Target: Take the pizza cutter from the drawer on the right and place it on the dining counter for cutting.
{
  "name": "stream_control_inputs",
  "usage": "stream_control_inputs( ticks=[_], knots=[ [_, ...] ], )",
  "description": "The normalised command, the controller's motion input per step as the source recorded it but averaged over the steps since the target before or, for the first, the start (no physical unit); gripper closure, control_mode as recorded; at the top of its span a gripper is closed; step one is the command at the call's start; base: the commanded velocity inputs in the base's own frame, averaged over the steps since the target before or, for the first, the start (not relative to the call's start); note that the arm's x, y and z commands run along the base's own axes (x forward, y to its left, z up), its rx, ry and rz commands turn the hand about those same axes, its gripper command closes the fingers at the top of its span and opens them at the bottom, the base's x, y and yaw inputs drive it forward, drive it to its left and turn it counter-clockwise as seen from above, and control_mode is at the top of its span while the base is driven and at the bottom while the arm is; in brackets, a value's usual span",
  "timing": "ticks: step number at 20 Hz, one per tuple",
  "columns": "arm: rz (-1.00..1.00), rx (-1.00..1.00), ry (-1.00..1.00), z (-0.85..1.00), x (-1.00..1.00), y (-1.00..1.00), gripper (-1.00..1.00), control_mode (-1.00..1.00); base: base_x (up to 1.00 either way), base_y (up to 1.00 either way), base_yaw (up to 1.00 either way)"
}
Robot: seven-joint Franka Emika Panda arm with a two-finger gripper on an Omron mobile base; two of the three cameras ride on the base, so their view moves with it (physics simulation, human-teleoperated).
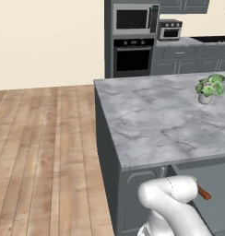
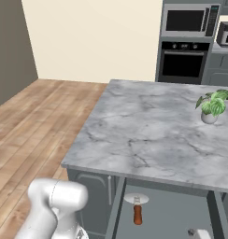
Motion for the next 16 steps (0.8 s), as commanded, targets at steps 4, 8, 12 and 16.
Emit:
stream_control_inputs(
  ticks=[4,8,12,16],
  knots=[
    [0.07,0.0,0.2,0.22,0.73,0.06,-1.0,-1.0,0.0,0.0,0.0],
    [0.1,0.0,0.21,0.04,0.74,0.16,-1.0,-1.0,0.0,0.0,0.0],
    [0.13,0.0,0.22,0.0,0.69,0.05,-1.0,-1.0,0.0,0.0,0.0],
    [0.14,0.0,0.21,0.0,0.51,0.0,-1.0,-1.0,0.0,0.0,0.0]
  ],
)
